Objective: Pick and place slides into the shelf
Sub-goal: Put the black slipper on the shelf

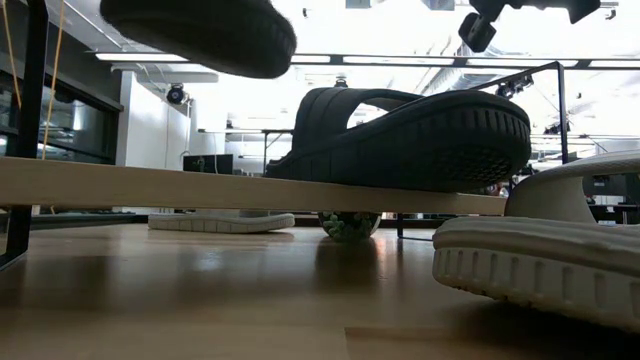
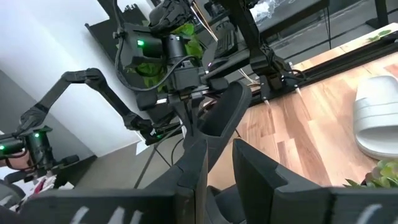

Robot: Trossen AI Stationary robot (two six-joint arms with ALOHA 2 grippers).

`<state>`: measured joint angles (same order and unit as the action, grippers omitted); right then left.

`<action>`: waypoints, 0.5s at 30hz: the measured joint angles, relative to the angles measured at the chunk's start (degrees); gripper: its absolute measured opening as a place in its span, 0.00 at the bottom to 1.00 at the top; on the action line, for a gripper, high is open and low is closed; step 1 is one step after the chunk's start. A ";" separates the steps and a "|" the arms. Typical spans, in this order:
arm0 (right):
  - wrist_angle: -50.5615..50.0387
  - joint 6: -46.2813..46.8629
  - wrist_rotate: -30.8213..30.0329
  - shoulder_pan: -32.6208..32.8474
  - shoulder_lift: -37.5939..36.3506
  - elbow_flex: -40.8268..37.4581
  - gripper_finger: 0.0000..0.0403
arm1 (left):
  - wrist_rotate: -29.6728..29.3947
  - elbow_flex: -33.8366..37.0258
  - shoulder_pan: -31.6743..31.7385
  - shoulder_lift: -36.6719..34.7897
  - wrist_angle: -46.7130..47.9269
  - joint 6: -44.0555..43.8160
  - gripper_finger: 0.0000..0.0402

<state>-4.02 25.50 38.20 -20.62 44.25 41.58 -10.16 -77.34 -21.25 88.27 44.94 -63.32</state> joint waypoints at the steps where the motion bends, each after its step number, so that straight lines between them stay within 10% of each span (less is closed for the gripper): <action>1: 0.01 -0.05 0.00 0.00 0.02 0.00 0.17 | 0.01 0.25 -0.28 0.00 0.05 -0.18 0.01; 15: 0.01 -0.51 -0.43 0.00 0.04 0.00 0.17 | 1.60 5.06 -0.90 0.00 -6.62 -3.57 0.01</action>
<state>-4.01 25.00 37.77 -20.62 44.29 41.58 -8.56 -72.28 -22.15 88.27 38.33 -66.89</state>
